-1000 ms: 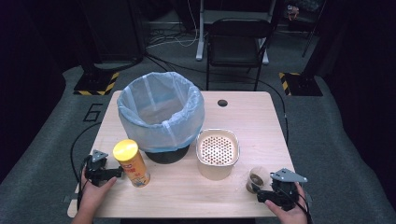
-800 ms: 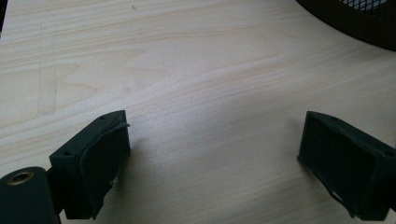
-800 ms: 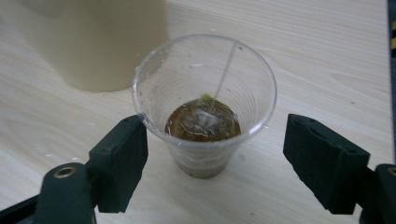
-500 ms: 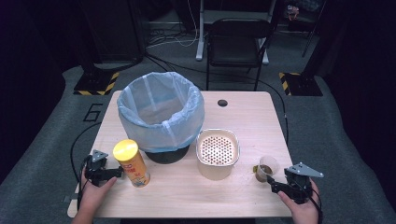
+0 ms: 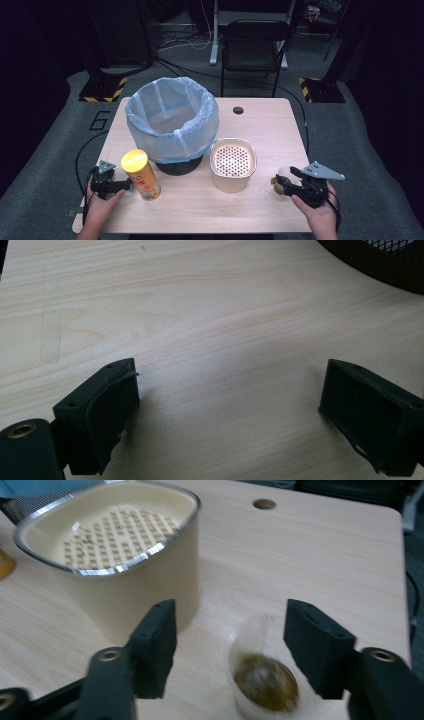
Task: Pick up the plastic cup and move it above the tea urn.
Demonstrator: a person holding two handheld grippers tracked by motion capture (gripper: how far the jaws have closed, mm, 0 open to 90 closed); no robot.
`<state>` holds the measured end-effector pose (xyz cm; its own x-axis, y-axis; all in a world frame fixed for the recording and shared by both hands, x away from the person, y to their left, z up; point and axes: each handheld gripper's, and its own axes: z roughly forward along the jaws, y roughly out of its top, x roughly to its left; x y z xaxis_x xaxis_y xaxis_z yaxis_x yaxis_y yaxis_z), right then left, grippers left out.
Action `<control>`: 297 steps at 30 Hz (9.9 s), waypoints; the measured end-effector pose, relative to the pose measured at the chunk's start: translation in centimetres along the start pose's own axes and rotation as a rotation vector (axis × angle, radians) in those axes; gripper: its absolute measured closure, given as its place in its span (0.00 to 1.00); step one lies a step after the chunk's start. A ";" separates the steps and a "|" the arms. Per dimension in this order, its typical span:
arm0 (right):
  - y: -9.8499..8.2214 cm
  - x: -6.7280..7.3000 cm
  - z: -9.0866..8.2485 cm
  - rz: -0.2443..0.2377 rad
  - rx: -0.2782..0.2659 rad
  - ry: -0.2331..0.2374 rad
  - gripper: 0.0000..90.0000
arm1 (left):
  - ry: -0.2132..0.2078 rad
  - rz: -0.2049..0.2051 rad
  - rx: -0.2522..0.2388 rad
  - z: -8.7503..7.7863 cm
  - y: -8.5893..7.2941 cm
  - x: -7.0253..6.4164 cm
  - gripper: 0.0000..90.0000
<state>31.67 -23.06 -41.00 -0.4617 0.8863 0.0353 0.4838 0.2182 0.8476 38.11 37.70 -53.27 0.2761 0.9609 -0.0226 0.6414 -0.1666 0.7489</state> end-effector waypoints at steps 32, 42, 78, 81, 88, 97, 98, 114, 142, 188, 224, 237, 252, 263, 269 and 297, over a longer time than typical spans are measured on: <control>3.2 4.2 7.8 -0.021 0.117 0.110 0.49 | 0.007 0.004 -0.002 0.0 0.0 0.0 0.09; 1.3 4.9 5.4 -0.018 0.096 0.109 0.46 | 0.006 0.003 -0.001 0.0 0.0 0.0 0.09; -0.3 -0.6 0.5 0.016 -0.001 -0.066 0.17 | 0.009 0.002 -0.001 -0.1 0.0 0.0 0.09; -0.9 -1.1 1.1 0.009 0.010 -0.082 0.16 | 0.009 0.002 0.000 -0.1 0.0 0.0 0.09; -2.1 -2.1 2.6 -0.017 0.036 -0.086 0.14 | 0.009 0.002 -0.001 -0.1 0.0 0.0 0.09; -3.3 -2.6 4.1 -0.010 0.071 -0.087 0.16 | 0.009 0.002 0.000 -0.1 0.0 0.0 0.09; -3.4 -2.6 4.3 -0.009 0.076 -0.084 0.16 | 0.009 0.002 -0.001 -0.1 0.0 0.0 0.09; -4.6 -2.6 5.8 -0.002 0.116 -0.085 0.24 | 0.009 0.002 -0.001 -0.1 0.0 0.0 0.09; -3.9 -2.9 5.4 -0.041 0.092 -0.032 0.34 | 0.008 0.002 0.000 -0.1 0.0 0.0 0.09; 8.1 -2.2 2.8 -0.226 0.043 0.154 0.35 | 0.008 0.002 -0.001 -0.1 0.0 0.0 0.09; 11.6 2.6 3.7 -0.588 -0.021 0.237 0.36 | 0.008 0.002 -0.001 -0.1 0.0 0.0 0.09; 11.8 2.6 5.5 -0.684 -0.084 0.285 0.37 | 0.008 0.002 -0.001 -0.1 0.0 0.0 0.09; 11.2 3.0 7.9 -0.851 -0.165 0.273 0.37 | 0.008 0.002 -0.001 -0.1 0.0 0.0 0.09; 10.7 3.7 7.9 -0.918 -0.196 0.247 0.37 | 0.008 0.002 -0.001 -0.1 0.0 0.0 0.09; 10.4 3.9 7.7 -0.936 -0.203 0.242 0.37 | 0.008 0.002 -0.001 -0.1 0.0 0.0 0.09; 8.4 5.3 6.5 -1.197 -0.254 0.026 0.39 | 0.008 0.002 -0.001 -0.1 0.0 0.0 0.09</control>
<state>38.11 -13.92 -37.17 -0.5319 0.1719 -0.8292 -0.4143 0.8012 0.4318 38.04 37.68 -53.26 0.2719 0.9622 -0.0160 0.6402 -0.1685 0.7495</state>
